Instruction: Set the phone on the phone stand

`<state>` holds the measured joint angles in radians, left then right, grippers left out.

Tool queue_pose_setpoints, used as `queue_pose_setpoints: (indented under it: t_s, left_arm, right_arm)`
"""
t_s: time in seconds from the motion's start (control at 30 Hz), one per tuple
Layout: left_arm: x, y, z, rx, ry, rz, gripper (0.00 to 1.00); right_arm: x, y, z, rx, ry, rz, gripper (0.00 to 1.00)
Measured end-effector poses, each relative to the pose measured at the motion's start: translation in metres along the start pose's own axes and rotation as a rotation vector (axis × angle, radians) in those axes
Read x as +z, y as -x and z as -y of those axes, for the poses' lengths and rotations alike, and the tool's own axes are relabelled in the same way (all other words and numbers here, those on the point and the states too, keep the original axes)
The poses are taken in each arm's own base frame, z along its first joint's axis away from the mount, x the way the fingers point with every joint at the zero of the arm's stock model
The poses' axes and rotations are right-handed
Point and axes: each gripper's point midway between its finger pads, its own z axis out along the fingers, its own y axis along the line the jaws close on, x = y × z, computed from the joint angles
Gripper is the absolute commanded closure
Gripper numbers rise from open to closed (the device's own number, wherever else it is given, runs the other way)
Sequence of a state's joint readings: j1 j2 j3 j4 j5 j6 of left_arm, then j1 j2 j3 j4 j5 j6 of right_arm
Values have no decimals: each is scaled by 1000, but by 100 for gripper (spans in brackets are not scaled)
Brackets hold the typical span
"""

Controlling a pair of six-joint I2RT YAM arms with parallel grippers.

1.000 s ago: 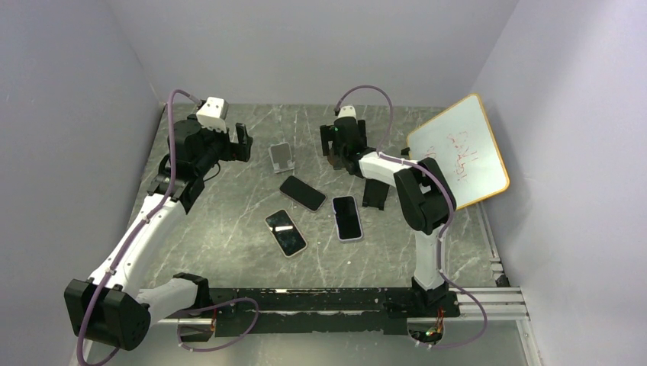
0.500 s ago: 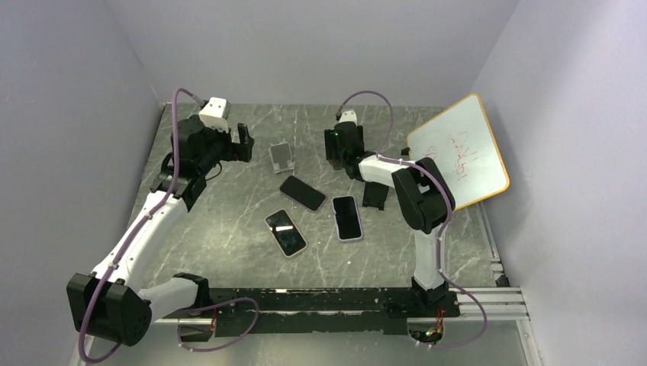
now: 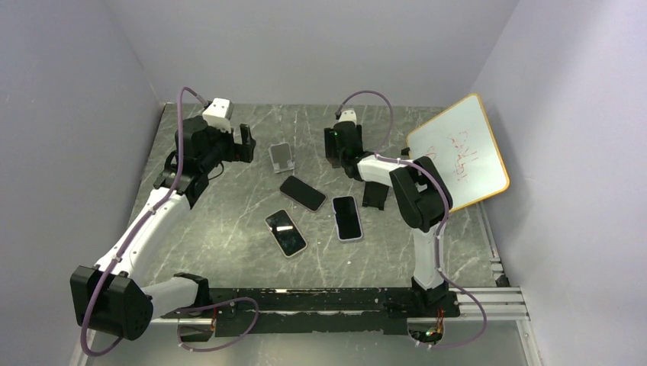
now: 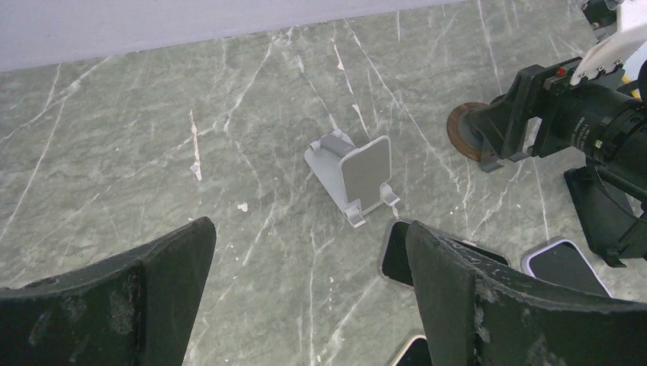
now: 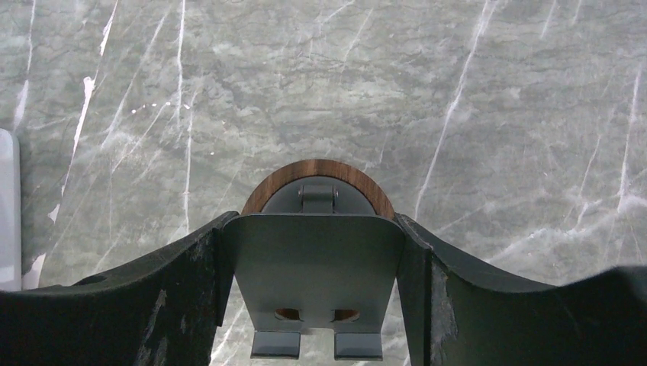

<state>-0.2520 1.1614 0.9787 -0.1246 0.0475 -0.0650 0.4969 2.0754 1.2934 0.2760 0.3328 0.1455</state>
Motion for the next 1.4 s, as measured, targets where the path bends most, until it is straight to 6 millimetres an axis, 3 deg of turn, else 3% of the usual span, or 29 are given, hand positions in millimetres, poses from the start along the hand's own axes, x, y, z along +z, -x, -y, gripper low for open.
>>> queue_pose_setpoints:
  t_s: [0.37, 0.73, 0.97, 1.0, 1.1, 1.2, 1.4]
  left_arm:
    - [0, 0, 0, 0, -1, 0, 0]
    - [-1, 1, 2, -3, -9, 3, 0]
    - [-3, 3, 2, -7, -9, 9, 0]
    - [-3, 3, 2, -9, -9, 9, 0]
    - [-3, 3, 2, -12, -10, 10, 0]
    - [-3, 4, 3, -14, -10, 12, 0]
    - [-4, 4, 3, -15, -10, 14, 0]
  right_arm:
    - [13, 9, -17, 2, 18, 16, 49]
    - [13, 13, -78, -25, 100, 39, 49]
    - [9, 11, -82, 13, 64, 43, 48]
    - [9, 11, -82, 20, 58, 43, 47]
    - [8, 11, -81, 44, 38, 43, 19]
    - [7, 9, -84, 64, 42, 32, 3]
    - [3, 3, -91, 43, 62, 2, 0]
